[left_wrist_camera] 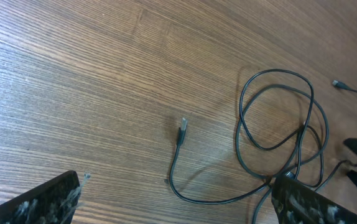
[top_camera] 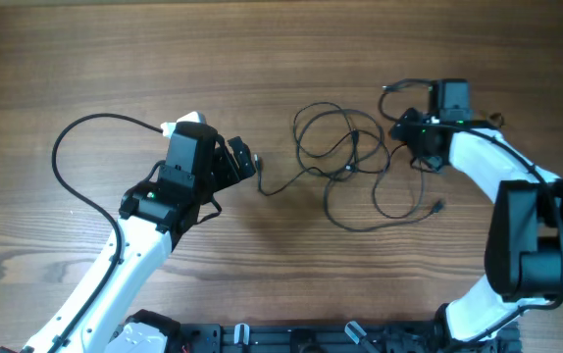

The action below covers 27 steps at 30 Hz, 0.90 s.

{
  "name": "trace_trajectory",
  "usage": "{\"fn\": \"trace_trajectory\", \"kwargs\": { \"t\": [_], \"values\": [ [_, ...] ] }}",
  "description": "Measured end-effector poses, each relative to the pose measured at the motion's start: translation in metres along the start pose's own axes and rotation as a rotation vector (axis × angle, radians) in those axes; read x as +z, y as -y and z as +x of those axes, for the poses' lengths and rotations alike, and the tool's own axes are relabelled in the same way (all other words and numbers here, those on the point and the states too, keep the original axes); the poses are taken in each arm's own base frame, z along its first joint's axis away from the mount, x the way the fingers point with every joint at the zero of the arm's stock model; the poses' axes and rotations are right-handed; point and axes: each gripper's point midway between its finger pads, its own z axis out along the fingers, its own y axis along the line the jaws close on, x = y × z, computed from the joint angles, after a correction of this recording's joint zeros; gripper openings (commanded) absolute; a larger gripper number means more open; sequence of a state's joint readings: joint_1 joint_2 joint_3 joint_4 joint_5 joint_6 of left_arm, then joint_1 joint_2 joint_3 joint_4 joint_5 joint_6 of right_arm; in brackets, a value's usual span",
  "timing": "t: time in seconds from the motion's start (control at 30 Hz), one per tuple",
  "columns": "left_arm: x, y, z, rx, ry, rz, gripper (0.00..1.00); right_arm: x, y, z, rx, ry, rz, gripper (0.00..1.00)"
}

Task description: Untangle cables

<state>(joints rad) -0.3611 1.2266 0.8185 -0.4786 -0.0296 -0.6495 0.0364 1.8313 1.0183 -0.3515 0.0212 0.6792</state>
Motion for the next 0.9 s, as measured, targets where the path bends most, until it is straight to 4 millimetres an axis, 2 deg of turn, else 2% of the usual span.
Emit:
{"fn": "trace_trajectory", "kwargs": {
  "t": [0.03, 0.1, 0.17, 0.27, 0.4, 0.43, 0.47, 0.57, 0.63, 0.7, 0.73, 0.77, 0.8, 0.87, 0.9],
  "values": [
    [0.000, 0.000, 0.000, 0.000, 0.000, 0.000, 1.00, 0.001, 0.000, 0.003, -0.026, 0.011, 0.030, 0.58],
    [0.000, 0.000, 0.000, 0.000, 0.000, 0.000, 1.00, 0.002, 0.000, 0.012, -0.071, 0.018, 0.088, 0.36],
    [0.000, 0.000, 0.000, 0.000, 0.000, 0.000, 1.00, 0.002, 0.004, 0.018, -0.096, 0.017, 0.136, 0.05],
    [0.000, 0.000, 0.000, 0.000, 0.000, 0.000, 1.00, -0.001, 0.016, 0.022, -0.105, -0.001, 0.197, 0.04],
    [0.000, 0.000, 0.000, 0.000, 0.001, 0.001, 1.00, -0.017, 0.042, 0.021, -0.090, -0.106, 0.278, 0.05],
    [0.000, 0.000, 0.000, 0.000, -0.001, 0.000, 1.00, -0.023, 0.043, 0.010, -0.100, -0.104, 0.278, 0.04],
    [0.000, 0.000, 0.000, 0.000, 0.000, 0.000, 1.00, -0.044, 0.039, -0.022, -0.117, -0.059, 0.254, 0.05],
    [0.000, 0.000, 0.000, 0.000, 0.000, 0.000, 1.00, -0.094, 0.032, -0.076, -0.129, 0.068, 0.214, 0.05],
    [0.000, 0.000, 0.000, 0.000, 0.000, 0.000, 1.00, -0.135, 0.044, -0.110, -0.098, 0.176, 0.230, 0.05],
    [0.000, 0.000, 0.000, 0.000, 0.000, 0.000, 1.00, -0.164, 0.067, -0.129, -0.049, 0.237, 0.256, 0.04],
    [0.000, 0.000, 0.000, 0.000, 0.000, 0.000, 1.00, -0.170, 0.076, -0.128, -0.026, 0.223, 0.252, 0.05],
    [0.000, 0.000, 0.000, 0.000, 0.000, 0.000, 1.00, -0.169, 0.076, -0.122, -0.020, 0.187, 0.226, 0.05],
    [0.000, 0.000, 0.000, 0.000, 0.000, 0.000, 1.00, -0.166, 0.071, -0.114, -0.030, 0.149, 0.188, 0.05],
    [0.000, 0.000, 0.000, 0.000, 0.000, 0.000, 1.00, -0.157, 0.046, -0.092, -0.119, 0.063, 0.088, 0.06],
    [0.000, 0.000, 0.000, 0.000, 0.000, 0.000, 1.00, -0.156, 0.042, -0.089, -0.155, 0.053, 0.079, 0.13]
  ]
}}
